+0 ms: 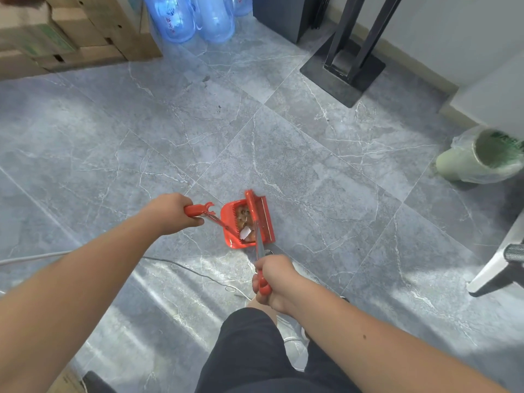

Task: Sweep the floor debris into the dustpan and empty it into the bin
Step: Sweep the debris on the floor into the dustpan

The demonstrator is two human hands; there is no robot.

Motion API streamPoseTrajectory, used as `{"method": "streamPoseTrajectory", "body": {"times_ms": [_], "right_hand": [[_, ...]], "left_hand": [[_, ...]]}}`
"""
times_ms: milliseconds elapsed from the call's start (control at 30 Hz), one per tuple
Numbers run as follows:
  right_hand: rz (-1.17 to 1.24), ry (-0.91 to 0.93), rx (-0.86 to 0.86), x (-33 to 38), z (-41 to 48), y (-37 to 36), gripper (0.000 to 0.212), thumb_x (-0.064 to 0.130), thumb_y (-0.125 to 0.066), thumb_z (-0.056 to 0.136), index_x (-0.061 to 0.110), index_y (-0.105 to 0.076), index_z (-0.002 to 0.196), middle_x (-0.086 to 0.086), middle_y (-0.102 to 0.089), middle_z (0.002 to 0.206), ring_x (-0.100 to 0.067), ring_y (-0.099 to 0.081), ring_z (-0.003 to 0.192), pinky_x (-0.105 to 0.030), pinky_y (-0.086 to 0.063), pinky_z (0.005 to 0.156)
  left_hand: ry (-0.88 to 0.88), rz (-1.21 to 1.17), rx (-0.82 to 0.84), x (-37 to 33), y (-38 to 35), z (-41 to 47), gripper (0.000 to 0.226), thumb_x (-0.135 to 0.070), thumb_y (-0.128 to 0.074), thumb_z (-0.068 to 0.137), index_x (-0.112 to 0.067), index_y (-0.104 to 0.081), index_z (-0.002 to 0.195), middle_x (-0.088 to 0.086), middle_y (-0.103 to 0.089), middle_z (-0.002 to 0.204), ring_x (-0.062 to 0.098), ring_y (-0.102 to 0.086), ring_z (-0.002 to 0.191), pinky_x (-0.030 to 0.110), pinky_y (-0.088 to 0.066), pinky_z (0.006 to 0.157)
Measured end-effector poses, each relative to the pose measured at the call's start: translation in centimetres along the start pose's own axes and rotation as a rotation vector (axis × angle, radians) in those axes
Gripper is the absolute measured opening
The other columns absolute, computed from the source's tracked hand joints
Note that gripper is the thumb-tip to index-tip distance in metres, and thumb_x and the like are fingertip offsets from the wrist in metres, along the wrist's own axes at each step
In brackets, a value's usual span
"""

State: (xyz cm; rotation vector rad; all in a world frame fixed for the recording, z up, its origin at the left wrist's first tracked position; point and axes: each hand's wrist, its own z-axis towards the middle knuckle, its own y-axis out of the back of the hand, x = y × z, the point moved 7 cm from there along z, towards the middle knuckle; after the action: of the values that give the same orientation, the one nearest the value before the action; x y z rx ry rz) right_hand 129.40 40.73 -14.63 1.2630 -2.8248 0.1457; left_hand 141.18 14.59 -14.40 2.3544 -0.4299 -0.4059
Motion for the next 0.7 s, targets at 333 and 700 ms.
{"method": "streamPoseTrajectory", "body": {"times_ms": [333, 700], "right_hand": [[-0.051, 0.038, -0.059, 0.5, -1.5, 3.2, 0.013, 0.009, -0.040, 0.093, 0.010, -0.052, 0.088, -0.002, -0.041, 0.047, -0.013, -0.040, 0.031, -0.015, -0.028, 0.034], [0.066, 0.117, -0.140, 4.6, -5.4, 8.0, 0.026, 0.003, -0.041, 0.093, 0.010, -0.046, 0.068, -0.002, -0.039, 0.041, -0.012, -0.034, 0.032, -0.013, -0.024, 0.034]], "left_hand": [[-0.058, -0.012, -0.091, -2.2, 2.1, -0.6, 0.036, -0.049, -0.071, 0.087, -0.021, -0.061, 0.068, -0.001, -0.059, 0.065, 0.018, -0.057, 0.062, 0.029, -0.038, 0.055], [-0.128, -0.022, -0.164, -9.1, 7.0, 0.2, 0.036, -0.050, -0.070, 0.087, -0.017, -0.063, 0.074, 0.001, -0.061, 0.067, 0.017, -0.057, 0.063, 0.031, -0.039, 0.056]]}}
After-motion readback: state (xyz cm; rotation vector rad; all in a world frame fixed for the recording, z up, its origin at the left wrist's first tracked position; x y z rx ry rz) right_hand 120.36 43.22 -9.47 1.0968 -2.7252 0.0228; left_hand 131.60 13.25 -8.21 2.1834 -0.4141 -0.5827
